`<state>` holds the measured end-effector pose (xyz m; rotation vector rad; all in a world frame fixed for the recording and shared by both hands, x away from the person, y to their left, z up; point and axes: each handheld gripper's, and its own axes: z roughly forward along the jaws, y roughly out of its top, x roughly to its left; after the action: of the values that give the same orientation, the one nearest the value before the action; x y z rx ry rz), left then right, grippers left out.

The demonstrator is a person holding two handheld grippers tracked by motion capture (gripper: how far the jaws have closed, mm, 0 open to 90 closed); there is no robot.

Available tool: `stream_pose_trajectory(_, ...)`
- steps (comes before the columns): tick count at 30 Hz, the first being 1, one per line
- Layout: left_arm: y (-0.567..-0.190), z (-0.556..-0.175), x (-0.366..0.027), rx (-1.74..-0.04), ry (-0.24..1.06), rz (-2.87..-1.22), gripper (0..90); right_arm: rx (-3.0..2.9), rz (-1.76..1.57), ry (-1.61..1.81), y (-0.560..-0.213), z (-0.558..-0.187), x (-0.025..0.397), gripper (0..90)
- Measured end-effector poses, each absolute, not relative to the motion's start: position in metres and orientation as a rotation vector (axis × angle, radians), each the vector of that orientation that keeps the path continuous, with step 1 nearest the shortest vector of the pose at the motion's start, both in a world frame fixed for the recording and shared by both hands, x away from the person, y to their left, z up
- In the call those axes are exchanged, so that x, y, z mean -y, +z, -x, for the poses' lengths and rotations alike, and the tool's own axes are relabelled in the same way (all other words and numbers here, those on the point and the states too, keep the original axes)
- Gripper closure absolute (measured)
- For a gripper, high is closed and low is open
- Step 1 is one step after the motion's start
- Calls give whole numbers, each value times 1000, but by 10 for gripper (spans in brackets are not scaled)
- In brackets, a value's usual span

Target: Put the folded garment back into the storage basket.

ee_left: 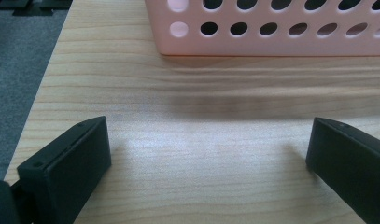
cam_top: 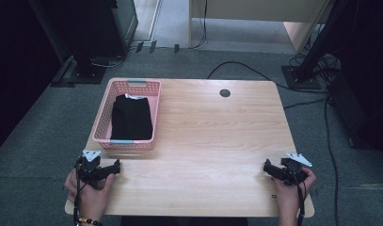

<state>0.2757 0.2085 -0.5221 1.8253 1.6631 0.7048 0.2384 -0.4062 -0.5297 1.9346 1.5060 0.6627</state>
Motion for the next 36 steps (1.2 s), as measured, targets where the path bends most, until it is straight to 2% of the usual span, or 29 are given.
stream_pose_trajectory(36, -522, -276, -208, -1663, 705, -1824, 0, -1463, -1961, 650, -530, -232, 416, 0)
